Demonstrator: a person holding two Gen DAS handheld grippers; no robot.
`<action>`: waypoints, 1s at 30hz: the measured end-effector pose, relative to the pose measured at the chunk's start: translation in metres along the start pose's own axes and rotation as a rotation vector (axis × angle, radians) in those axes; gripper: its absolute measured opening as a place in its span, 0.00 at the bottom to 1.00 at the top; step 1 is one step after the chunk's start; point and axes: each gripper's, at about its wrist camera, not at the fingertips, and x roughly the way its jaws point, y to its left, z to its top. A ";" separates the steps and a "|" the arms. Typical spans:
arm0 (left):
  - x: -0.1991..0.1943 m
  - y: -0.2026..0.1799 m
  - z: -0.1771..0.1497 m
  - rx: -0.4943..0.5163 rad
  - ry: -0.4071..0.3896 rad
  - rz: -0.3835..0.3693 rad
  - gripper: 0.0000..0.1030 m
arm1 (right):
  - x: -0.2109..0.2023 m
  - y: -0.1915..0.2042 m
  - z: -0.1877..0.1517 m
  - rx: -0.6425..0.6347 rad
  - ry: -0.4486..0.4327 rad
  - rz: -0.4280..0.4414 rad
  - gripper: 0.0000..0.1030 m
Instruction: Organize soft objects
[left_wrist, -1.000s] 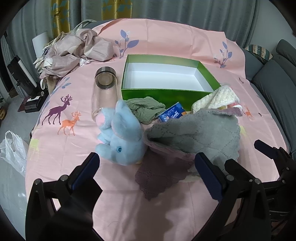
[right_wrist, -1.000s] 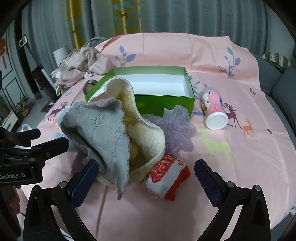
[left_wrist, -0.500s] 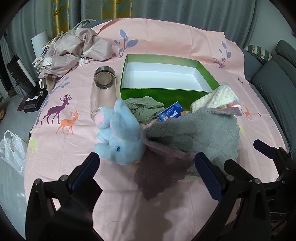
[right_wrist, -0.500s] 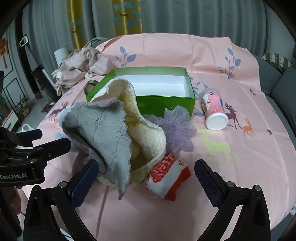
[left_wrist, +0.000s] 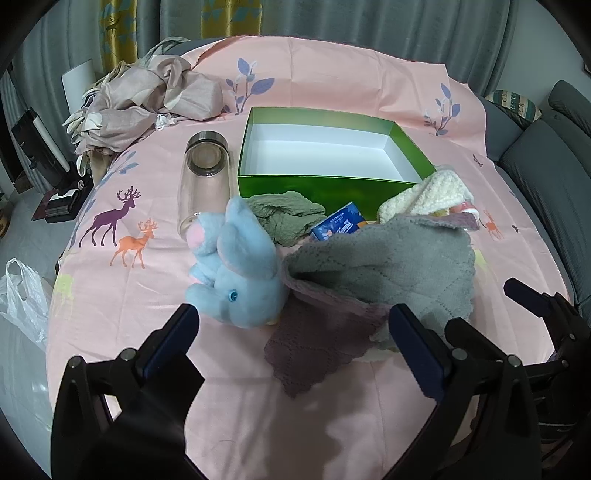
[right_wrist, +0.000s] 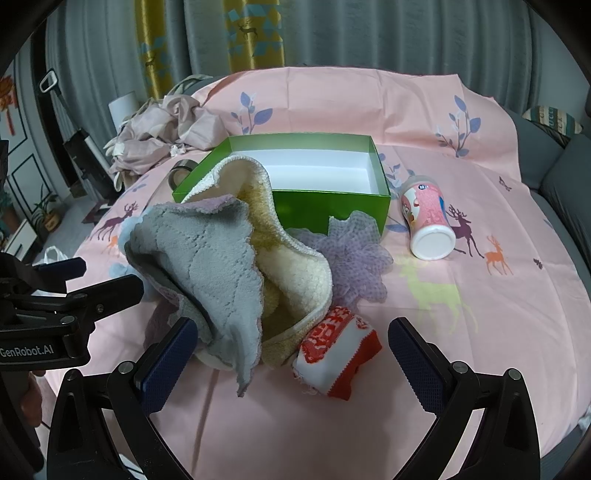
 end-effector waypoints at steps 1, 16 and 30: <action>0.000 0.000 0.000 -0.002 0.001 -0.001 0.99 | 0.000 0.000 0.000 0.000 0.000 0.001 1.00; -0.006 0.021 -0.021 -0.093 -0.046 -0.341 0.99 | -0.007 0.007 -0.012 -0.071 -0.030 0.122 1.00; 0.002 0.014 -0.017 -0.079 -0.110 -0.431 0.85 | -0.001 0.018 -0.015 -0.120 -0.070 0.176 0.79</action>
